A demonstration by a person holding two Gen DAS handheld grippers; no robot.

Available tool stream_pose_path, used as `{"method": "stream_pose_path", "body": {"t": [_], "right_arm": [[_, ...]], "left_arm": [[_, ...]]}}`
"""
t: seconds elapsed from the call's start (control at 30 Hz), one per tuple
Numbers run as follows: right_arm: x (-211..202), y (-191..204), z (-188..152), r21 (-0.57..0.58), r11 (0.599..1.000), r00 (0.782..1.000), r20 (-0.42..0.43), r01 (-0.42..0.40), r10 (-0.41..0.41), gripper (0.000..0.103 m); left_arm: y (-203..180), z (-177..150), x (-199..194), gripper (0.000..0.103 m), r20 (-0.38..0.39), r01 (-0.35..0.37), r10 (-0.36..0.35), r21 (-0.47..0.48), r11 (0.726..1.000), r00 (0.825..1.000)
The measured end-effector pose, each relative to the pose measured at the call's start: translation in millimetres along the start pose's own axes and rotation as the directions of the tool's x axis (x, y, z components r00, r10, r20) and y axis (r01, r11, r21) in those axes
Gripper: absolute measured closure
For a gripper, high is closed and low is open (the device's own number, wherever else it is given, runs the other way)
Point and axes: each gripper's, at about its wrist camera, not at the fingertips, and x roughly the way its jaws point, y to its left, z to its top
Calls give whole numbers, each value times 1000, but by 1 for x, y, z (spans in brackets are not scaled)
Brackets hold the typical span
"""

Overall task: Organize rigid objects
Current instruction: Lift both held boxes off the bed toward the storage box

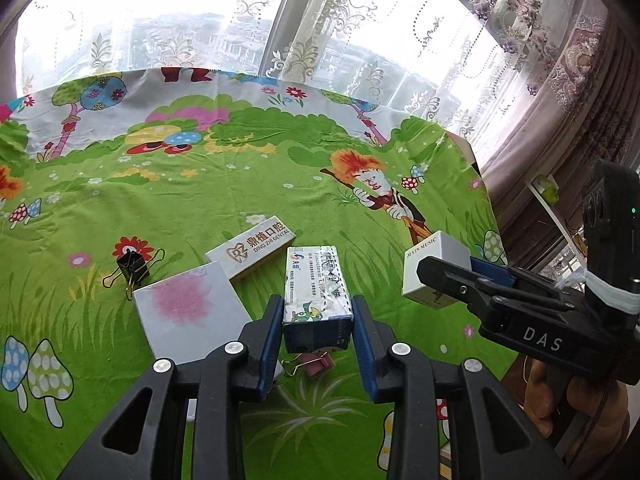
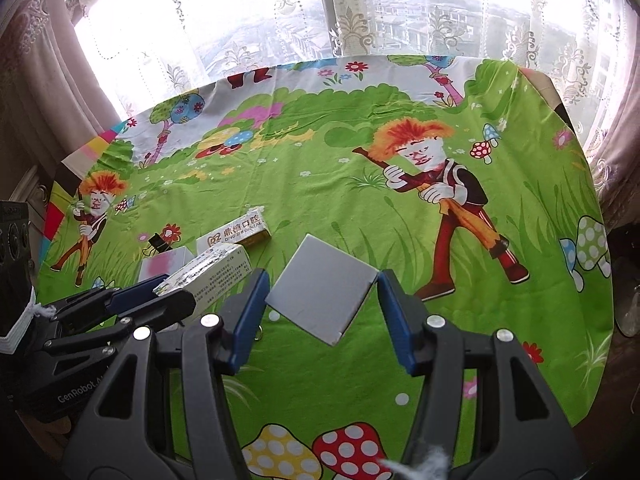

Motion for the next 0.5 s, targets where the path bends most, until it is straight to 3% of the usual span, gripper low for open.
{"method": "stream_pose_path", "body": {"t": [0.33, 0.5], "right_arm": [[-18, 4, -24, -18, 1000, 1000, -17, -19, 19, 43], [-20, 16, -46, -61, 998, 998, -55, -35, 31, 43]], "left_arm": [[15, -24, -51, 68, 70, -1, 9, -102, 995, 997], [22, -51, -73, 68, 49, -28, 35, -131, 991, 998]]}}
